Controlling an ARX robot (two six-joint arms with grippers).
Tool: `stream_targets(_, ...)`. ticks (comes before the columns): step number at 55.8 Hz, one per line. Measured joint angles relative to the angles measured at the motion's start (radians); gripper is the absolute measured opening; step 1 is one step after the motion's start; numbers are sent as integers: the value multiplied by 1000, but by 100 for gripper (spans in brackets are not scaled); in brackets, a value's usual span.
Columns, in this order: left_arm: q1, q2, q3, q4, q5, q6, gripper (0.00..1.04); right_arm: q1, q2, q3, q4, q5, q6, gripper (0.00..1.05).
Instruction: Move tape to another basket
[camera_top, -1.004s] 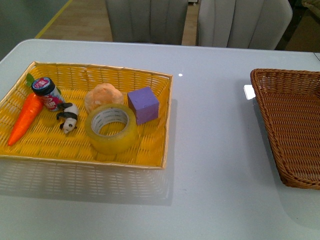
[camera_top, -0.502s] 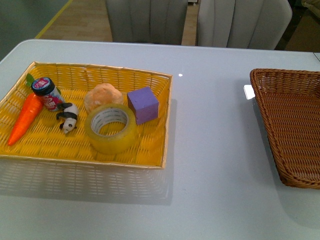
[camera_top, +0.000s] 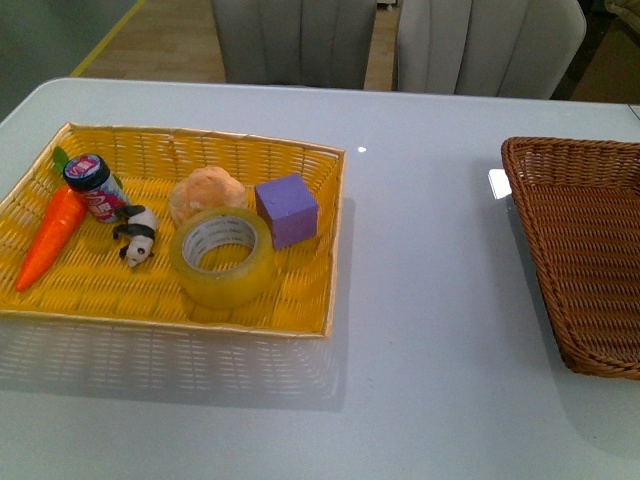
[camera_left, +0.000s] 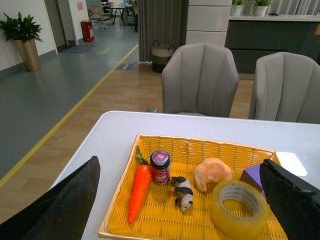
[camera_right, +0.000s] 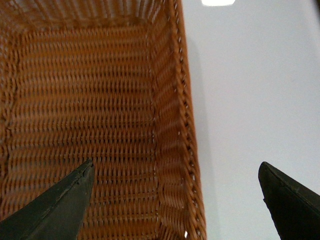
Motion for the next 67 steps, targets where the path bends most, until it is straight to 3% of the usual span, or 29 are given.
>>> stream_targets(17,0,0,0,0,0,0,96,22,299,280,-116,26,-11,96)
stream_targets(30,0,0,0,0,0,0,96,27,389,329,-122,51,-14,96)
stream_targets(39,0,0,0,0,0,0,96,31,406,338,-139,85,-18,62)
stream_targets(55,0,0,0,0,0,0,96,67,379,286,-152,51,25,18)
stream_targets(61,0,0,0,0,0,0,96,106,342,245,-140,29,103,6)
stream_targets(67,0,0,0,0,0,0,96,160,314,205,-119,18,148,6)
